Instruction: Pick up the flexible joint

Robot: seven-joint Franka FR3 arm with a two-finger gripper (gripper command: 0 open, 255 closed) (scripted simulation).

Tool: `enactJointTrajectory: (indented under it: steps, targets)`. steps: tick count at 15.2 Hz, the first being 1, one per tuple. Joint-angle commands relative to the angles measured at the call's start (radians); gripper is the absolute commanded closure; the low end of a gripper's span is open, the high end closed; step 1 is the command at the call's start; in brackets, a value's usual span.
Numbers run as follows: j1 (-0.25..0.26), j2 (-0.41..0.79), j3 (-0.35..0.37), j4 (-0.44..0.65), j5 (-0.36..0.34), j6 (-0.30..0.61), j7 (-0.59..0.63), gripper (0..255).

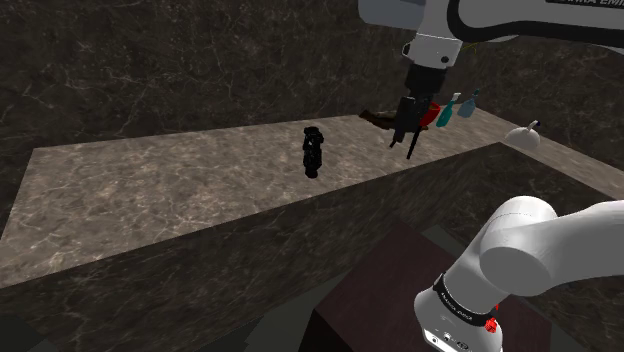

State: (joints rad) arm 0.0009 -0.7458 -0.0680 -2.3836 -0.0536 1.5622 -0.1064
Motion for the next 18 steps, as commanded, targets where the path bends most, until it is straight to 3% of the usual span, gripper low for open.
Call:
enactJointTrajectory:
  steps: [1,10,18]
  targets:
    - [0.000,0.000,0.000,0.000,0.000,0.000,0.000,0]
    - [-0.003,0.351,-0.051,0.149,-0.004,0.191,-0.039,0]
    - [-0.008,0.672,-0.086,0.369,0.026,0.280,-0.085,0]
